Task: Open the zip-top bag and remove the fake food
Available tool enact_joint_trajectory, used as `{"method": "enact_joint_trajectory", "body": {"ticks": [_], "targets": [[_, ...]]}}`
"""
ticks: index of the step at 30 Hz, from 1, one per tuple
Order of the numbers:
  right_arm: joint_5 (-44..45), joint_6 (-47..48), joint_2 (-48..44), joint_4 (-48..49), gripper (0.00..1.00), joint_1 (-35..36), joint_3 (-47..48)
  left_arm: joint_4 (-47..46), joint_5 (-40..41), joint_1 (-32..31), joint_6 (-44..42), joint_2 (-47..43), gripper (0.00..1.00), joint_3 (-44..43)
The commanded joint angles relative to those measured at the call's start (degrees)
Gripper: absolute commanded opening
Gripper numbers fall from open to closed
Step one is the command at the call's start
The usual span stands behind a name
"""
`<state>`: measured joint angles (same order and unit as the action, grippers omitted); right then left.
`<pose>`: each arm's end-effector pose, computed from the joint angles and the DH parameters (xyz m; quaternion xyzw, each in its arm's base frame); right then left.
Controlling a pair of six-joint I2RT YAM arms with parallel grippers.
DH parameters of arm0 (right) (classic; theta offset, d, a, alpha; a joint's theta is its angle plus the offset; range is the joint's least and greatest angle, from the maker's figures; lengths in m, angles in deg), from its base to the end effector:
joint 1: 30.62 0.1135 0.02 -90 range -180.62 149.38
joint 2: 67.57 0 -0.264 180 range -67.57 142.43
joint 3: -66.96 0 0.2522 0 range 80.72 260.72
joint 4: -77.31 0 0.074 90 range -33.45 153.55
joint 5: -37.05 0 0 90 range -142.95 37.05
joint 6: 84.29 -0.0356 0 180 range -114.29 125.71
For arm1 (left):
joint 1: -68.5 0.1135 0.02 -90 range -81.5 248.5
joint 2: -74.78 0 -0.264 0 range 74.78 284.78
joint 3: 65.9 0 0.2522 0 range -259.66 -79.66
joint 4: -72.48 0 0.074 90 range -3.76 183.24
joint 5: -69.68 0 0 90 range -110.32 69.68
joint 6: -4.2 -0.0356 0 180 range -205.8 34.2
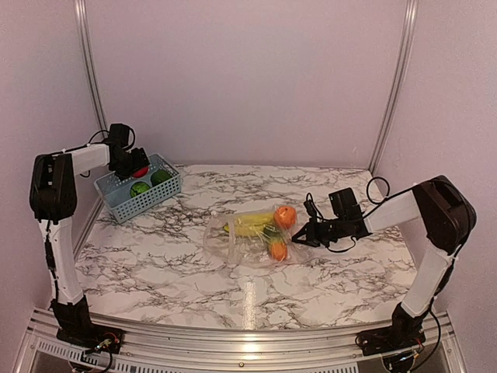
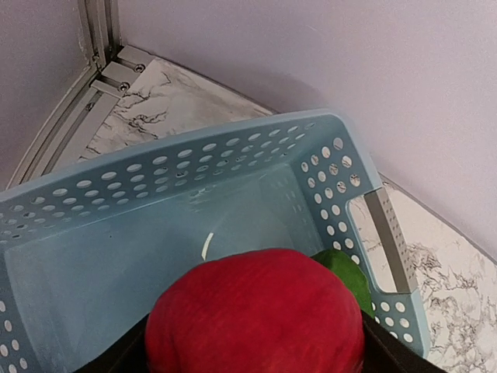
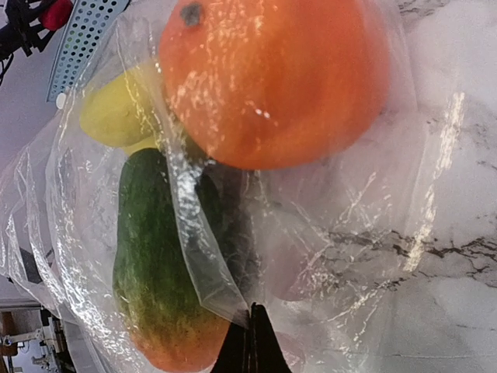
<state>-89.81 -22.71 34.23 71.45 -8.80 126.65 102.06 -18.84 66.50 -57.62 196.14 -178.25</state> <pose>0.2981 0.1424 0.1267 -0.0622 0.8907 0.4116 0.1828 0.4919 -0.0163 0.2311 -0.2095 0.8763 -0.1017 0.4218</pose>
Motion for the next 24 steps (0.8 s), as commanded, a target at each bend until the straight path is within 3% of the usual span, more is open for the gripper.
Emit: {"method": "enact_joint_trajectory", "body": {"ticks": [1,10,14,24], "targets": [[0.7,0.2,1.7,-0.5,0.00,-0.4,2.0,5.1,3.2,0.3,-2.1,3.0,0.83,-3.9],[0.7,0.6,3.3,-0.9,0.00,-0.4,3.6,7.7,0.9,0.7,-3.2,6.4,0.96,-9.6],[0.6,0.6,3.4,-0.6,0.00,-0.4,3.9,6.6,-0.7,0.8,-3.5,3.5,0.98,-8.8],[-0.4,1.3,3.1,0.2,0.00,-0.2,3.5,-1.1,-11.3,-1.9,-3.8,-11.9,0.92,9.9]]}}
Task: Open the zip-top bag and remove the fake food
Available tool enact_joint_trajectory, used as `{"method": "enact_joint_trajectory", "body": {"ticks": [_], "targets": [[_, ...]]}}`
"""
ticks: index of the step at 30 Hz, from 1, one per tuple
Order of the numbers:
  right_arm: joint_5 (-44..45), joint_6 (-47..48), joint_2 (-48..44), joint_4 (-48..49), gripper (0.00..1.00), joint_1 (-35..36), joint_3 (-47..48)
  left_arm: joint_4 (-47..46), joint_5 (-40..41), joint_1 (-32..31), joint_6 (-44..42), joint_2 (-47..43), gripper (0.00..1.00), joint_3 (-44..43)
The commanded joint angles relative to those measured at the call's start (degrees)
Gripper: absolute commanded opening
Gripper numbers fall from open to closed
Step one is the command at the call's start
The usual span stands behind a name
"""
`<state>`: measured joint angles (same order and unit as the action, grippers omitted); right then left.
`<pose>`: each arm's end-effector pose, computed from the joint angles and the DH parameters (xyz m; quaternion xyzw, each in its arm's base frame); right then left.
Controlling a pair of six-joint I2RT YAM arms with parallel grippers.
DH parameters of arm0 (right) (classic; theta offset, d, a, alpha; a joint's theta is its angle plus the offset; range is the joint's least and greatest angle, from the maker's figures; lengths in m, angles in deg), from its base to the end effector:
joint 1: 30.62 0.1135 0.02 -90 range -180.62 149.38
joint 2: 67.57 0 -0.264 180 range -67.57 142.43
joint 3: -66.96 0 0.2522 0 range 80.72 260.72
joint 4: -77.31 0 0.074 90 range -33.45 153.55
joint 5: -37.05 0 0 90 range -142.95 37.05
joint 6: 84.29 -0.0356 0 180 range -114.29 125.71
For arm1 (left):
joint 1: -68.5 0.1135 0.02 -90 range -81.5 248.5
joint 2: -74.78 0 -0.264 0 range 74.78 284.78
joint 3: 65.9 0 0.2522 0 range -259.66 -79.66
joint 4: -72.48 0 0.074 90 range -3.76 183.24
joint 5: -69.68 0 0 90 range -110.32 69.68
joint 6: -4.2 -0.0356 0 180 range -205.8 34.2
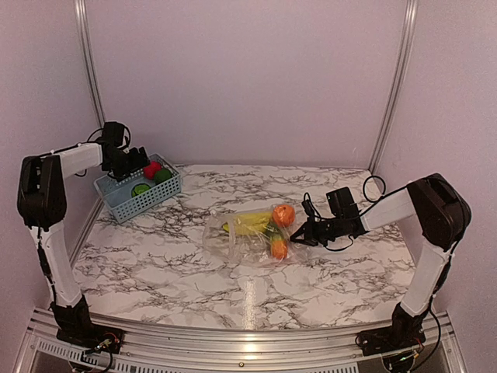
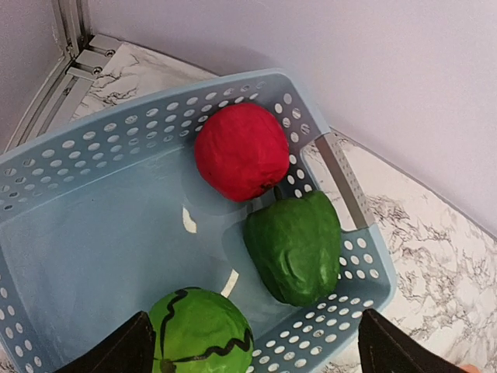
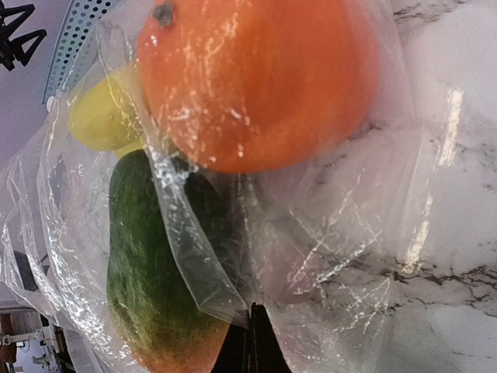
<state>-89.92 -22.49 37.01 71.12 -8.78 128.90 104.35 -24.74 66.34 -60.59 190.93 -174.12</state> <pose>0.3071 0.1461 0.1210 -0.0621 0.8927 0.4100 0.1766 0.4698 -0.0205 0.2456 -0.1648 0.8899 -0.1342 0.4036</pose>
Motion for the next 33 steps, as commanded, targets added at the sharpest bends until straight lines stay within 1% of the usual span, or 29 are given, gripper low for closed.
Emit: {"method": "enact_joint_trajectory", "body": {"ticks": [1,9,12,16,19,23,29,33], "targets": [[-0.4,1.1,0.3,0.8,0.00,-0.2,1.1,-3.8,-7.2,-2.2,-0.9,-8.5,0.91,7.9],[-0.8,-0.5,-0.1,4.0,0.00,1.7,-0.7,-12.3,-18.5,-8.3,-0.2,-19.3,0.82,29.5],[-0.5,-0.9,-0.5,4.6,0.00,2.4,-1.4,-15.0,-22.2,-11.8,0.7,-21.5,0.77,34.9],[-0.6,-1.4,-0.7,5.2,0.00,2.8,-2.1,-20.7,-27.5,-17.7,3.5,-21.9,0.69,40.1],[-0.7,-1.3,-1.2,5.2,0.00,2.9,-2.3,-23.9,-28.5,-22.1,5.1,-21.6,0.65,41.7],[-0.6,-1.3,-2.0,4.8,0.00,3.1,-2.5,-30.4,-30.6,-24.9,9.2,-20.2,0.59,42.8],[-0.7,-2.3,-2.3,5.5,0.00,4.0,-2.7,-32.4,-34.2,-28.1,10.2,-12.4,0.44,39.0],[-0.3,-3.0,-2.4,5.8,0.00,5.1,-2.7,-36.3,-35.3,-30.4,12.3,-7.9,0.37,37.6]]}}
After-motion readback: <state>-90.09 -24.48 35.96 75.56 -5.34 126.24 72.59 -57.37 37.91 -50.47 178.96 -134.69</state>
